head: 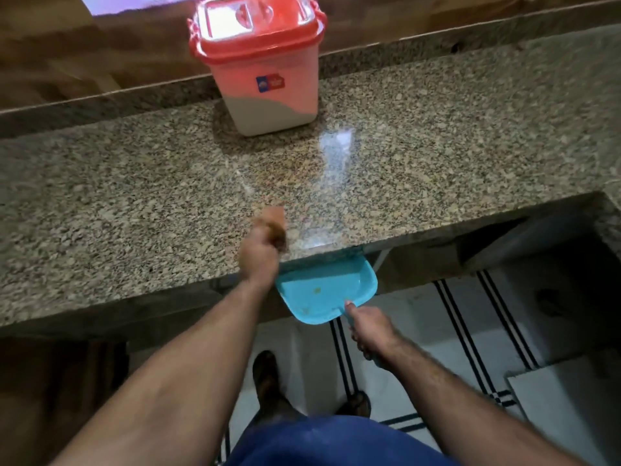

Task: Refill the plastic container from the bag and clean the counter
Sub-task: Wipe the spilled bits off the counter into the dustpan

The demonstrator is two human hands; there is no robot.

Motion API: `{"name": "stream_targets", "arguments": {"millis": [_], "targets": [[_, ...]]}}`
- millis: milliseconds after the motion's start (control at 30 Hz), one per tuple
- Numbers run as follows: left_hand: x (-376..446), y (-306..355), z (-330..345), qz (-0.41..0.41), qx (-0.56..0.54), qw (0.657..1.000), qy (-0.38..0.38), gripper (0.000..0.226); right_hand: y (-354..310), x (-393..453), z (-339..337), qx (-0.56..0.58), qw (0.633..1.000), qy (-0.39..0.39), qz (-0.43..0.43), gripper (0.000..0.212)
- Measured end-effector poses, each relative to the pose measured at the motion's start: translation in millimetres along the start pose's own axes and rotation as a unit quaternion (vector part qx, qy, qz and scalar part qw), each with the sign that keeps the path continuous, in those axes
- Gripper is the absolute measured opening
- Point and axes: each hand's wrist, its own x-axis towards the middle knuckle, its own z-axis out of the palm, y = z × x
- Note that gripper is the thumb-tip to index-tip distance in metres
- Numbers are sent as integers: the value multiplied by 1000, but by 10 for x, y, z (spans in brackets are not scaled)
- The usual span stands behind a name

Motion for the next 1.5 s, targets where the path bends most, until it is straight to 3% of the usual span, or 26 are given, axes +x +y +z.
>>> {"name": "stream_targets", "arguments": {"millis": [100,200,267,400,500,600,667,767,900,1000,1167,1300,1400,1500], "targets": [[-319,142,318,86,56,986,-135,23,-22,6,28,-6,1000,5,-3,47],[-221,424,309,107,-48,969,-218,30,-18,-14,-8,1,1000,-1,7,47],[-27,492,184,89,-124,966,-210,27,-2,-25,-72,4,1000,-9,15,48],[129,404,116,53,-2,998,-29,18,41,-26,-152,8,1000,-15,18,48],[-200,393,413,29,27,992,-117,24,78,-15,-151,3,1000,-9,4,47],[-488,450,660,86,41,968,-230,32,144,1,-183,3,1000,-14,4,48],[-489,575,673,98,27,960,-262,25,184,-5,-241,1,1000,-24,4,49],[-332,660,599,104,33,972,-206,19,228,-22,-336,-2,1000,-24,2,48],[-459,703,452,98,68,991,-59,21,269,-75,-387,-2,1000,-13,12,48],[-683,418,462,72,136,985,-77,27,293,-113,-385,-4,1000,-1,16,48],[-1041,424,241,29,59,983,-169,35,323,-134,-263,-16,1000,-12,11,52],[-1048,98,-222,-30,-2,991,-133,20,340,-203,-24,-30,999,-39,-12,50],[-1152,-97,-767,-56,-102,992,-54,23,348,-284,211,-44,998,-48,-21,48],[-1345,-279,-1369,-137,-282,949,8,19,335,-439,520,-64,996,-59,-35,49]]}}
